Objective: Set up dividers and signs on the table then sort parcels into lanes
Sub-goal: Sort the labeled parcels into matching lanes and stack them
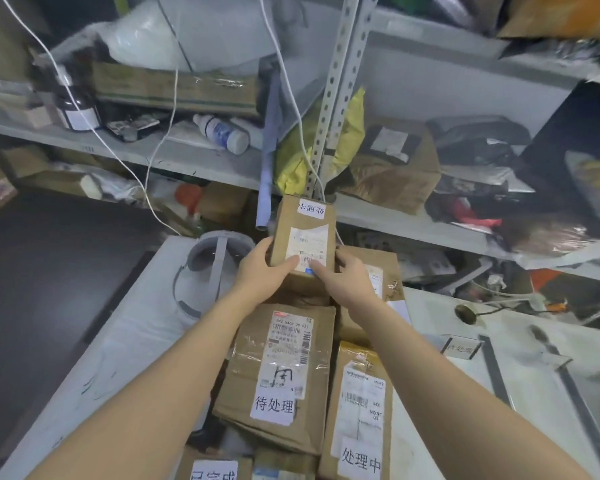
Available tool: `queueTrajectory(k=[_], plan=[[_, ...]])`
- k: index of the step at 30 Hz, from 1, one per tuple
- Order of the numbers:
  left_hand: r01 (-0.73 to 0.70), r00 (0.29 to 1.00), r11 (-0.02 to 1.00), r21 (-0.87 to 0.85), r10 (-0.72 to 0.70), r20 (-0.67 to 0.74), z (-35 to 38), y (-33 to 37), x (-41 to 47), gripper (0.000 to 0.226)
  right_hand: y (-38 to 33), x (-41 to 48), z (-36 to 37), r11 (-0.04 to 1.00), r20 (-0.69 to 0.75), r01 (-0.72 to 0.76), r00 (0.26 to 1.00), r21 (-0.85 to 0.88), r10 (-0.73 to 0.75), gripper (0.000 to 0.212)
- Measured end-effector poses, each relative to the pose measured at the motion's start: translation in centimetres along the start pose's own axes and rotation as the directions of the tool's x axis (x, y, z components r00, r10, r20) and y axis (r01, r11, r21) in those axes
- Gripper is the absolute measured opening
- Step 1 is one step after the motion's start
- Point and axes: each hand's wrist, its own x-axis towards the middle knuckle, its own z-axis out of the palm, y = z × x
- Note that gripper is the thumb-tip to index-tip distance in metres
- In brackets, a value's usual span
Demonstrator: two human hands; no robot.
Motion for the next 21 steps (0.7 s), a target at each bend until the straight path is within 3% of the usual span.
queueTrajectory(k=[10, 12, 16, 21], plan=[[-0.149, 0.989, 0.989, -0.008, 0.149, -0.002, 1.7, 5.2, -4.9, 0.068, -1.1, -4.8, -5.8, 0.993, -0.104, 0.095, 0.991, 0.063, -0.088, 0.053], [-0.18, 0.984, 0.984, 0.009, 0.179, 0.009, 3.1, 6.7, -6.5, 0.066, -0.8, -6.4, -8.0, 0.992, -0.11, 0.099, 0.99, 0.084, -0.089, 0.049], [-0.249, 0.968, 0.968, 0.029, 0.248, 0.03, 7.2, 9.9, -10.7, 0.056, 0.3, -10.4, -13.6, 0.988, -0.129, 0.101, 0.988, 0.117, -0.085, 0.017], [-0.279, 0.958, 0.96, 0.004, 0.278, 0.074, 15.0, 12.8, -16.7, 0.061, 4.5, -16.0, -21.6, 0.979, -0.186, 0.112, 0.979, 0.167, -0.08, 0.022]])
